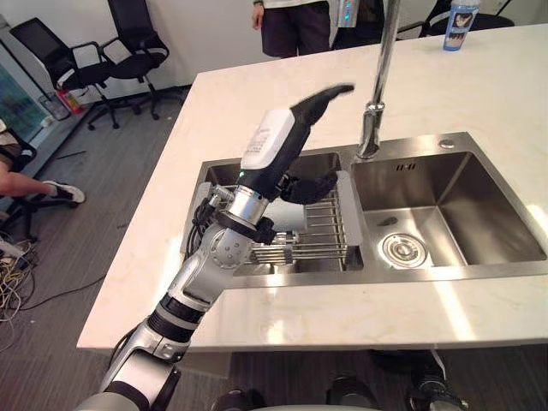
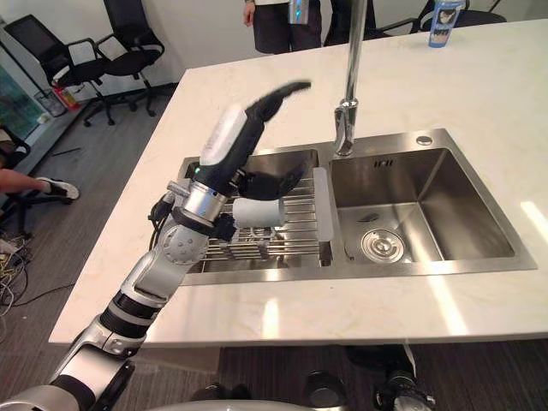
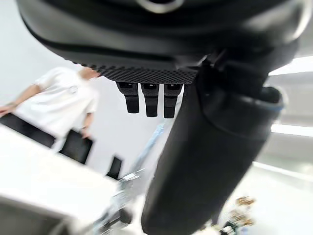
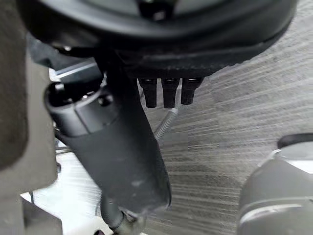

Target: Walk over to the sink, pick up the cup, carry it to the dishwasher, place the cup inside the dishwasher, then close the dishwasher door

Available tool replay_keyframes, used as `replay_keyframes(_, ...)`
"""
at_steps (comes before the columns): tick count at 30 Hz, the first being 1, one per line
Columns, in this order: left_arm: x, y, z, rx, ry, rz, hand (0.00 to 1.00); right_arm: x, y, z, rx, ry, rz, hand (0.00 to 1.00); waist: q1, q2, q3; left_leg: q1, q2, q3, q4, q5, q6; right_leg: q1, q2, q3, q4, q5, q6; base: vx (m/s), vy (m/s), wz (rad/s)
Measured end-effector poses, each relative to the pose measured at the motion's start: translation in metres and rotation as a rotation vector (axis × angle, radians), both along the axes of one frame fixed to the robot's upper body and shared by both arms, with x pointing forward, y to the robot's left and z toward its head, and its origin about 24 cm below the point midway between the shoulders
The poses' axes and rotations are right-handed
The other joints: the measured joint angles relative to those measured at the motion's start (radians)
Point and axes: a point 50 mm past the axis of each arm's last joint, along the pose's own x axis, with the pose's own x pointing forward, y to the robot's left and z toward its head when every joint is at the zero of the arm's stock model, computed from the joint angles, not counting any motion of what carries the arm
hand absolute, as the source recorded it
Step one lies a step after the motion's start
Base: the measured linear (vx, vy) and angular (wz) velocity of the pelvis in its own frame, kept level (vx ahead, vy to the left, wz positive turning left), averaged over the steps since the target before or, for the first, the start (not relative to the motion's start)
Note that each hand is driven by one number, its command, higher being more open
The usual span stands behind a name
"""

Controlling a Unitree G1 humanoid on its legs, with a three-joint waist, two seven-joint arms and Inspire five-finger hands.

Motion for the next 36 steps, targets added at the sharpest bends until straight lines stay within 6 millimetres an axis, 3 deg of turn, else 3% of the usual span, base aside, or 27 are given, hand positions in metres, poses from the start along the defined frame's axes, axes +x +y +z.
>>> replay_keyframes(4,0.009,0.005,-0.023,0.110,0.104,0.029,0.90,-0.004,0.007,-0.005,0.027,0.018,-0.007,0.90,-0.001,0.000,0.000,0.032,-0.034,0.002,-0.090,0.015,-0.002,-0.011,-0.012,0.017,-0.001,-0.006,0.012,0.06,0.042,0.02)
replay_keyframes(9,0.012,0.006,-0.032,0.156,0.142,0.030,0.90,-0.008,0.009,-0.012,0.043,0.055,-0.017,0.90,-0.006,0.000,0.000,0.045,-0.052,-0.002,-0.166,0.057,-0.005,-0.020,-0.010,0.015,-0.024,-0.005,0.016,0.00,-0.006,0.02)
replay_keyframes(18,0.018,0.025,-0.043,0.256,0.179,0.080,0.90,-0.018,0.006,-0.024,0.047,0.142,-0.034,0.90,-0.021,0.000,-0.001,0.049,-0.071,-0.018,-0.251,0.113,0.001,-0.045,-0.008,0.006,-0.029,0.008,0.038,-0.04,-0.014,0.05)
replay_keyframes(27,0.021,0.044,-0.065,0.343,0.264,0.139,0.90,-0.010,0.006,-0.024,0.029,0.152,-0.001,0.90,-0.035,0.001,0.000,0.032,-0.080,-0.030,-0.258,0.117,0.007,-0.057,-0.011,0.015,-0.060,0.034,0.054,-0.01,0.016,-0.01)
replay_keyframes(34,0.029,0.054,-0.075,0.428,0.320,0.183,0.90,0.001,0.001,-0.020,0.011,0.127,0.015,0.90,-0.067,0.014,0.009,0.021,-0.085,-0.031,-0.275,0.125,0.014,-0.075,-0.011,0.017,-0.062,0.037,0.053,0.00,0.000,0.00)
replay_keyframes(35,0.030,0.053,-0.074,0.436,0.317,0.182,0.30,0.002,0.000,-0.019,0.008,0.126,0.016,0.90,-0.069,0.017,0.010,0.020,-0.086,-0.031,-0.280,0.128,0.014,-0.078,-0.012,0.017,-0.062,0.037,0.053,0.00,0.000,0.00)
replay_keyframes(36,0.033,0.050,-0.069,0.450,0.298,0.177,0.30,0.002,-0.003,-0.019,0.002,0.126,0.018,0.90,-0.069,0.022,0.013,0.019,-0.088,-0.032,-0.290,0.134,0.016,-0.083,-0.012,0.016,-0.062,0.038,0.054,0.00,0.000,0.00)
